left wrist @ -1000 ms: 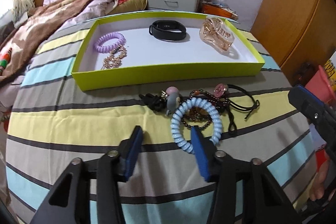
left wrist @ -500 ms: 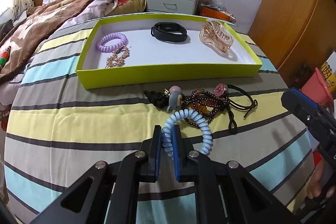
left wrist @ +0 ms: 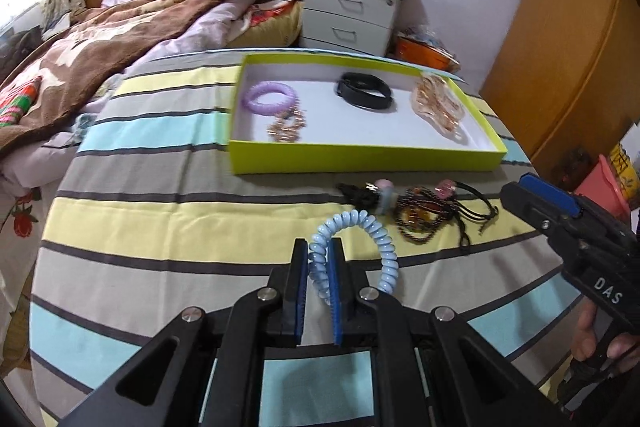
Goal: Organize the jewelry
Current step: 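Lift the blue coil tie with the left gripper while the right grasps the black claw clip with pink ball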
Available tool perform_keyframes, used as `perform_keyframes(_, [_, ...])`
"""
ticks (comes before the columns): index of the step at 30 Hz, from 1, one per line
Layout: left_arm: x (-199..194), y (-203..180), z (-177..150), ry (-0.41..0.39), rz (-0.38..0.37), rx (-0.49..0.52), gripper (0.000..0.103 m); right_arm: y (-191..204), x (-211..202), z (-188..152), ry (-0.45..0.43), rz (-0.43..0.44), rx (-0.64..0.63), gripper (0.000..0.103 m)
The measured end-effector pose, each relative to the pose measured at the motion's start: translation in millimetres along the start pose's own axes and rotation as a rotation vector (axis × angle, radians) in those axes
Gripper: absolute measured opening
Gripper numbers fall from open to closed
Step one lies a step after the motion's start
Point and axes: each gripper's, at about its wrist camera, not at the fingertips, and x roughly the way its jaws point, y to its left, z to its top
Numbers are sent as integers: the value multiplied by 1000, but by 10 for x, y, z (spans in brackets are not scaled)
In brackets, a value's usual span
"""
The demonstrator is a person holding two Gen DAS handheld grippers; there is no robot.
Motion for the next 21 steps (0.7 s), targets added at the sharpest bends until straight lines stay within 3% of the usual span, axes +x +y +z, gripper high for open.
perform_keyframes(4, [-43,181,-10,-12,25,-28,10,230,179,37,37,68,-61,49])
perform_keyframes(8, [-44,344,-13,-13,42,-62,10,415,360,39,70,80,-116,49])
perform_keyframes(21, [30,580,-63,1,34,-110,10,514,686,52,128,45,-148,49])
